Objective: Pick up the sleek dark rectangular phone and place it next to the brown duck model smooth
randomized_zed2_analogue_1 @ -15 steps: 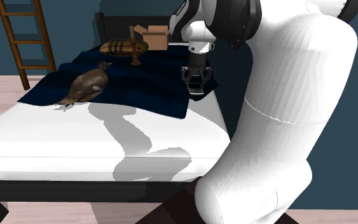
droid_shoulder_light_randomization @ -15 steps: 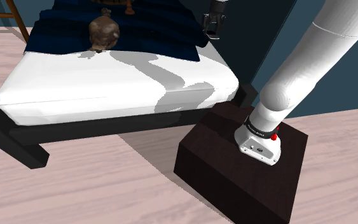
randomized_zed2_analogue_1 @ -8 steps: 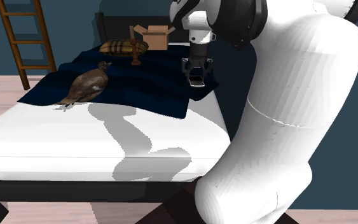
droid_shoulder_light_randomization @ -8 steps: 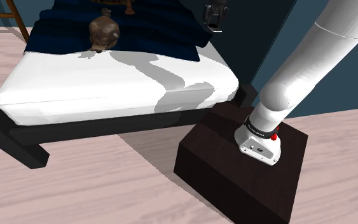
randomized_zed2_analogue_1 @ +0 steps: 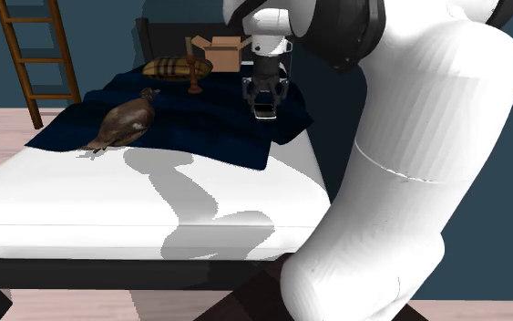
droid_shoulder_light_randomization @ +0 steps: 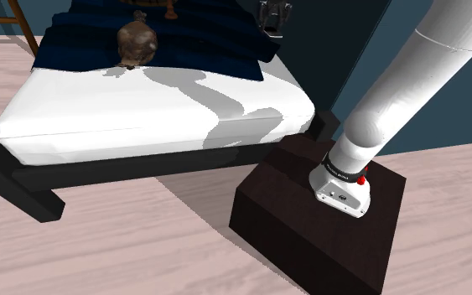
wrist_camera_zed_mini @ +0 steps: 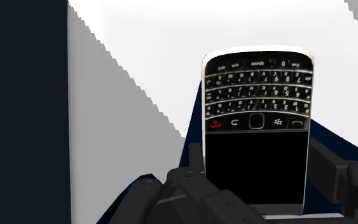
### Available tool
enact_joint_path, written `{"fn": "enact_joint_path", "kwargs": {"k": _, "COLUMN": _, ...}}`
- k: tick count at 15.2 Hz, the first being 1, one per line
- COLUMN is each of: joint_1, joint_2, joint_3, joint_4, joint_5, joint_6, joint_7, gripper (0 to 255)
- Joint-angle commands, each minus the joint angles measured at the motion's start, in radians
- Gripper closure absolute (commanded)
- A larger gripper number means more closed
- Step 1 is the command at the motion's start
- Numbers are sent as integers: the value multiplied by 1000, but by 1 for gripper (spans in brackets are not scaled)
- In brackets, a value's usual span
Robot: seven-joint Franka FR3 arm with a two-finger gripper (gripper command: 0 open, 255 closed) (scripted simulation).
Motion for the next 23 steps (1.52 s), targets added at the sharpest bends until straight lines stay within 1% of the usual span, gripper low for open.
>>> {"fn": "enact_joint_path", "kwargs": {"k": 1, "joint_1": 22, "joint_2": 14, "joint_3": 23, "joint_4": 20, "joint_5": 5, "joint_6": -4, "joint_7": 45, "gripper": 255}}
{"fn": "enact_joint_path", "kwargs": {"k": 7, "joint_1": 88, "joint_2": 68, "joint_3": 89, "joint_4": 83, "joint_5": 17, "joint_6": -6, "joint_7": 174, "gripper": 255}}
{"fn": "enact_joint_path", "kwargs": {"k": 13, "joint_1": 153, "joint_2": 154, "joint_3": 146, "joint_4": 192, "joint_5": 25, "joint_6": -21, "joint_7": 297, "gripper": 255}}
{"fn": "enact_joint_path", "kwargs": {"k": 18, "joint_1": 207, "joint_2": 252, "joint_3": 187, "joint_4": 322, "joint_5": 26, "joint_6": -47, "joint_7": 394, "gripper": 255}}
{"fn": "enact_joint_path", "kwargs": {"k": 23, "joint_1": 262, "joint_2": 376, "joint_3": 220, "joint_4": 499, "joint_5": 22, "joint_6": -94, "joint_7": 486, "gripper": 255}}
